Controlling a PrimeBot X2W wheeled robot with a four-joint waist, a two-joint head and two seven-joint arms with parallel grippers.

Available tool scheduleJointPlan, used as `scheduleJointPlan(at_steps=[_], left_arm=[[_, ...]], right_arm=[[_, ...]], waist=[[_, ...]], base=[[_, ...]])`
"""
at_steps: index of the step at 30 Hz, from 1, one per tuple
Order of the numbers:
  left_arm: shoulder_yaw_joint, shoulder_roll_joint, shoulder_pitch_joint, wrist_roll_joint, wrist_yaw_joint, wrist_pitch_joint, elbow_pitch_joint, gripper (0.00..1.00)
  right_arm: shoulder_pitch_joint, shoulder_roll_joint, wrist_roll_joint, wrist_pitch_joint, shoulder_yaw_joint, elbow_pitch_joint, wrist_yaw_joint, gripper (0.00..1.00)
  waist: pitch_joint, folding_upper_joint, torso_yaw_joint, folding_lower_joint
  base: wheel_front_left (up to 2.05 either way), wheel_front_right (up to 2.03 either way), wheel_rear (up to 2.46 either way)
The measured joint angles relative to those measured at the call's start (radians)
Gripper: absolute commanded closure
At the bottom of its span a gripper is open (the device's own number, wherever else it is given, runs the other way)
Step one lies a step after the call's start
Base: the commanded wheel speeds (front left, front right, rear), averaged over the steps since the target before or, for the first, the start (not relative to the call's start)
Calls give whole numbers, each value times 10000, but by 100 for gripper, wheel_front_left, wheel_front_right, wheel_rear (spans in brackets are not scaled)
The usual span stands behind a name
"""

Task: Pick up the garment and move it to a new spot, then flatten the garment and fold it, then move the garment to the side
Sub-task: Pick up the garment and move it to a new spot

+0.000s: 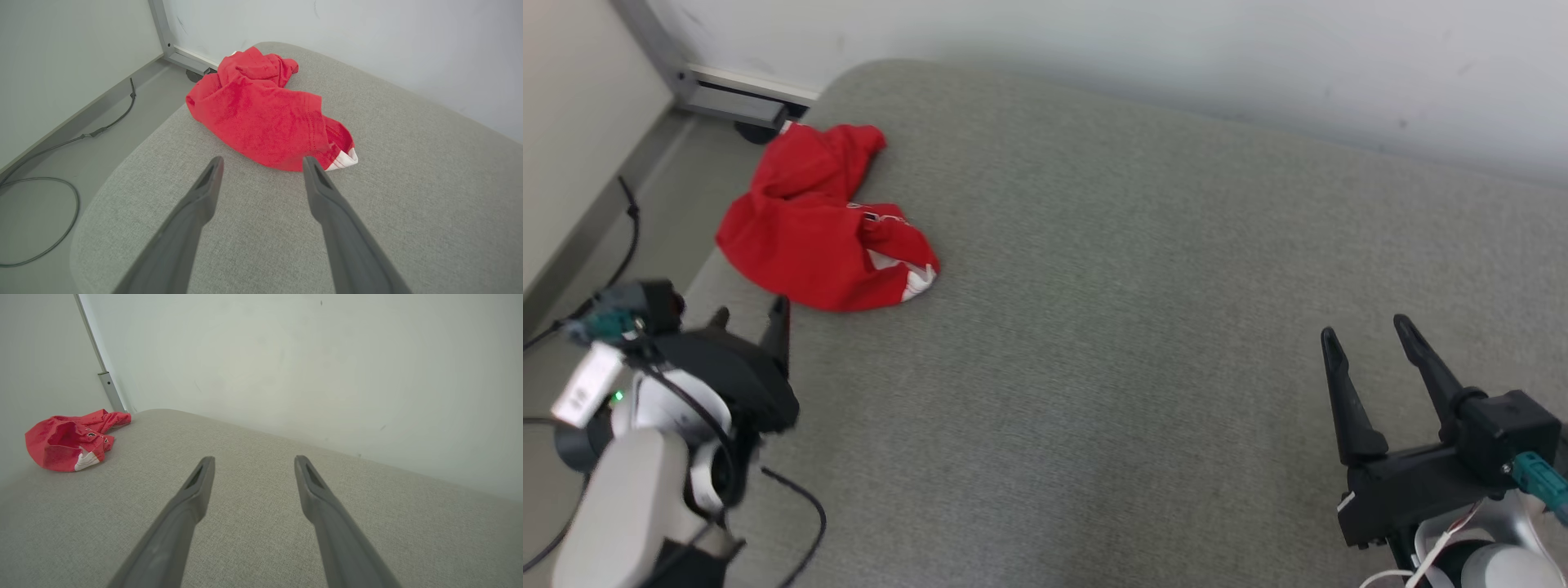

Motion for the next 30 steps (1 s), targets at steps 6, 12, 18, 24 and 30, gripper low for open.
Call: scheduleJointPlan(at_steps=[6, 12, 18, 24, 30], left_arm=[[439, 10, -1333, -451, 127, 1177, 976, 0], [616, 140, -2201, -508, 255, 1850, 1578, 0], [533, 349, -2897, 121, 437, 2320, 2228, 0], [591, 324, -3160, 616, 525, 2414, 2932, 59], [577, 71, -3506, 1011, 525, 2364, 3242, 100]], right_arm=[[-444, -169, -63, 341, 81, -491, 94, 0], [-616, -268, -71, 577, 98, -754, 180, 0], [-842, -431, -69, 750, -58, -878, 184, 0], [-930, -483, -69, 838, -128, -825, 184, 0], [-988, -520, -67, 838, -238, -771, 184, 0]], waist=[[647, 0, -683, 0], [1342, 0, -1348, 1], [2166, 1, -1921, 1], [2622, 1, -2192, 2], [2622, 1, -2171, 0]], base=[[0, 0, 0], [0, 0, 0], [0, 0, 0], [0, 0, 0], [0, 0, 0]])
